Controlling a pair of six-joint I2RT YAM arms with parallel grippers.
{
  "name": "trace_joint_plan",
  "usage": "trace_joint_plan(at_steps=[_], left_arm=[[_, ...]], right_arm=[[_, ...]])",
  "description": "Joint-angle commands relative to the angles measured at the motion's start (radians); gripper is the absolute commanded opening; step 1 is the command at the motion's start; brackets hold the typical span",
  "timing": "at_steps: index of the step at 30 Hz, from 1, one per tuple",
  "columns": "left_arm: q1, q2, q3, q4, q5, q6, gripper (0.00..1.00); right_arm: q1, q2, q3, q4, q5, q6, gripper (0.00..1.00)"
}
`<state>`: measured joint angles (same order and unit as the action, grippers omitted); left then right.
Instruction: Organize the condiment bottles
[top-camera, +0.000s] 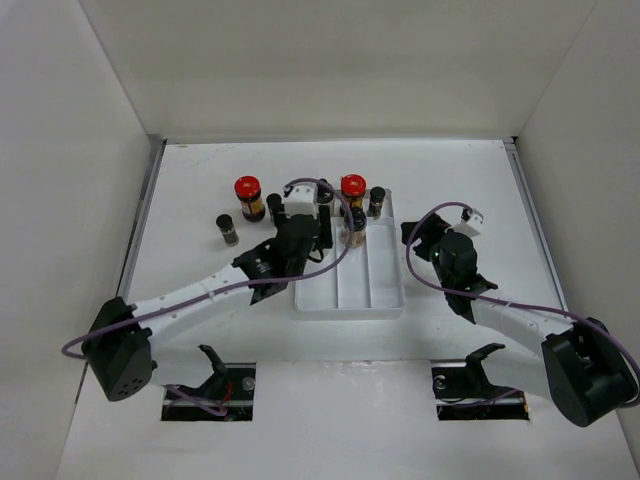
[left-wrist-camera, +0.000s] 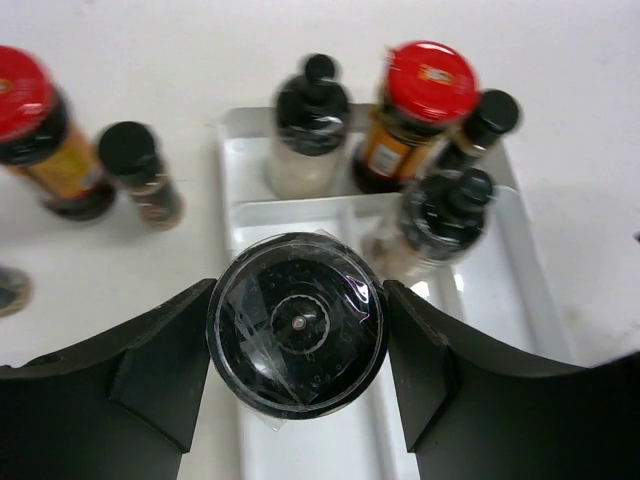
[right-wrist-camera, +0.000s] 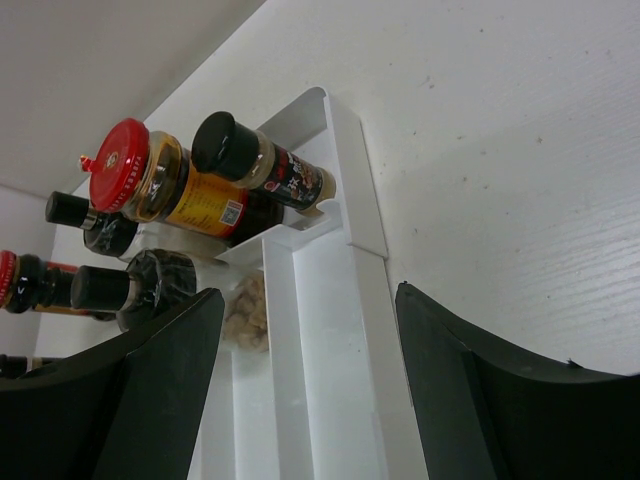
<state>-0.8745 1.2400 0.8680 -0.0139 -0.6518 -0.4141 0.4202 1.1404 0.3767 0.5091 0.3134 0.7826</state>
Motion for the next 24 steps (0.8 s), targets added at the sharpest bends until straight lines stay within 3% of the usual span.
trace_joint_plan(at_steps=[1, 6, 24], left_arm=[[-0.05, 0.061, 0.094, 0.15, 0.026, 0.006, 0.44], [-0.083, 0.157, 0.14, 0.227, 0.06, 0.012, 0.44], [-0.094, 0.372, 0.186, 0.255, 0.129, -0.014, 0.44]], right_arm=[[0.007, -0.011, 0.014, 0.072, -0.004, -0.005, 0.76], [0.007, -0.01, 0.01, 0.075, -0.004, -0.005, 0.76], [0.007, -0.01, 0.01, 0.075, -0.007, -0.002, 0.76]])
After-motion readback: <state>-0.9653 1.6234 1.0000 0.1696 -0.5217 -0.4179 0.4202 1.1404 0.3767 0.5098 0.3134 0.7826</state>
